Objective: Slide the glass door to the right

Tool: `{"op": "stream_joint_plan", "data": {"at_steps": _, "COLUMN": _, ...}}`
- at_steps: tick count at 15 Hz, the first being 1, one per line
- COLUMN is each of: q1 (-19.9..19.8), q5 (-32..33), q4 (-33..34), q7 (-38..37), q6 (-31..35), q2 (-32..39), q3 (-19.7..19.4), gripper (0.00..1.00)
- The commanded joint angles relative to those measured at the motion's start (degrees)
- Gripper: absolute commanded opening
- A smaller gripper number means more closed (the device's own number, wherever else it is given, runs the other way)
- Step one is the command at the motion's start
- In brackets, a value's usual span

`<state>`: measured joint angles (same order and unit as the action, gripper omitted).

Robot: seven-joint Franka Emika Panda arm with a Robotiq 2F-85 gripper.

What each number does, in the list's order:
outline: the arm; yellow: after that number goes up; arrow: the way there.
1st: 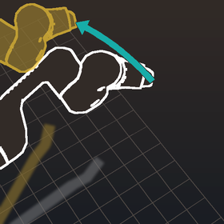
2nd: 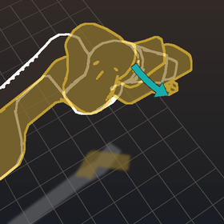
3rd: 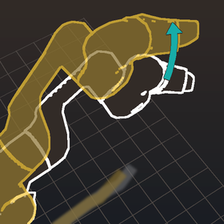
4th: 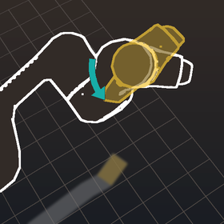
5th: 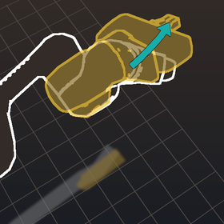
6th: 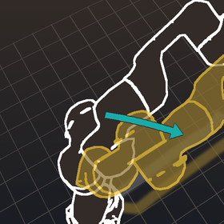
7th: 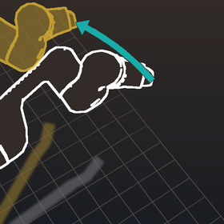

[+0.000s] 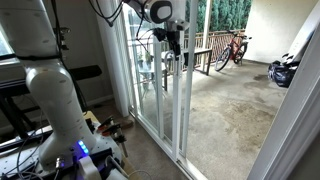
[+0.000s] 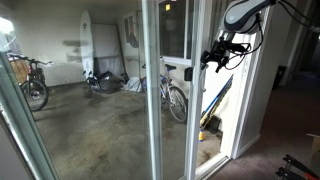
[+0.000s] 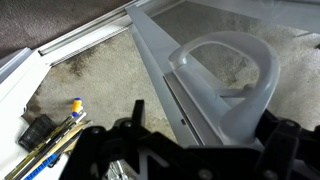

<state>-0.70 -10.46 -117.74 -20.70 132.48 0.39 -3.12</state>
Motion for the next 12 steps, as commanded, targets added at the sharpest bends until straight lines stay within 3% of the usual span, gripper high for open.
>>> {"op": "stream_joint_plan", "data": {"at_steps": 1, "q1": -3.5, "q5": -1.0, "q4": 0.8, "q7": 3.9, "q6": -3.3, "q2": 0.0, "q3": -2.7, "gripper": 1.00}}
{"op": "stream_joint_plan", "data": {"at_steps": 6, "q1": -5.4, "q5": -4.9, "q4": 2.4, "q7": 6.5, "q6": -8.4, "q2": 0.1, "q3": -5.0, "gripper": 1.00}}
{"op": "stream_joint_plan", "data": {"at_steps": 12, "q1": -7.6, "q5": -1.5, "q4": 4.6, "q7": 6.2, "q6": -11.6, "q2": 1.8, "q3": -7.3, "gripper": 1.00}}
